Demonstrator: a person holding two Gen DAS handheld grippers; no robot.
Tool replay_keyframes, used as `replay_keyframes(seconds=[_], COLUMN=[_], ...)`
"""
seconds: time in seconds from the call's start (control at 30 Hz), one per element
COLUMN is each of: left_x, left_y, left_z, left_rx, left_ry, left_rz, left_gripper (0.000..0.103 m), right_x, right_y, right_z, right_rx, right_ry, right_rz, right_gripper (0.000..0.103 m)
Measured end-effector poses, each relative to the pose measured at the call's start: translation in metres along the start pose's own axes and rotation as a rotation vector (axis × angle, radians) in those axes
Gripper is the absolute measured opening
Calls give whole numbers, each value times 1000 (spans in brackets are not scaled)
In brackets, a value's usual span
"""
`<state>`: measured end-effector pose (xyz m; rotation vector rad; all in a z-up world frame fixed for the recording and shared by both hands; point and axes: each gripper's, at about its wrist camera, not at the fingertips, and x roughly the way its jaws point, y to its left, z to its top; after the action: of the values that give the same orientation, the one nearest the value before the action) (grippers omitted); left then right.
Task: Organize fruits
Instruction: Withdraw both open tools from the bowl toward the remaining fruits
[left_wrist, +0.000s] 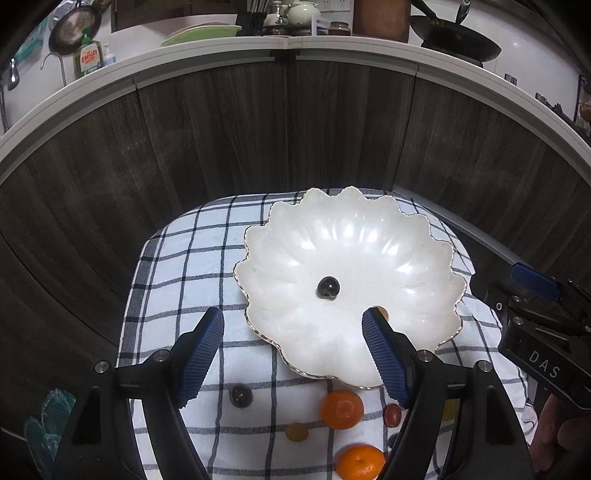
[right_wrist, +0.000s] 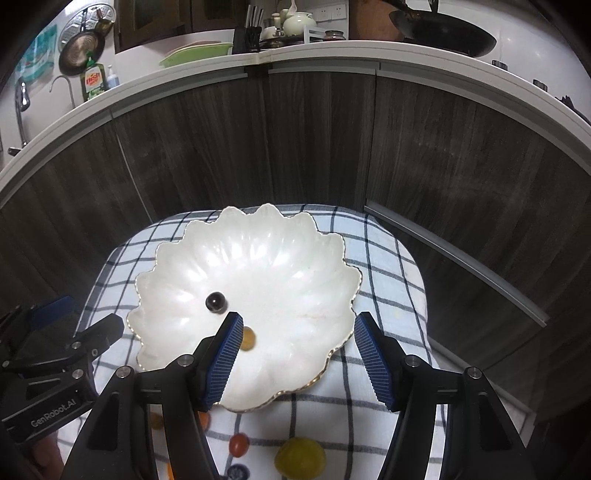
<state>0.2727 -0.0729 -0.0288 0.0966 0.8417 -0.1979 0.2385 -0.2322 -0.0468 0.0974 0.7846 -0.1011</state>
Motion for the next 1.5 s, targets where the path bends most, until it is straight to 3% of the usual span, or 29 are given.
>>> replay_keyframes(seconds=[0.67, 1.5], left_x=[-17, -12], left_y=[-15, -32], left_z=[-34, -100], left_rx=[-16, -48], left_ry=[36, 108], left_rz=[-19, -17], left_gripper=[77, 77], right_x=[-25, -16], right_y=[-12, -13], right_z=[-30, -94], right_rx=[-20, -96], right_ry=[0, 51], right_rz=[-2, 41], right_gripper=[64, 64])
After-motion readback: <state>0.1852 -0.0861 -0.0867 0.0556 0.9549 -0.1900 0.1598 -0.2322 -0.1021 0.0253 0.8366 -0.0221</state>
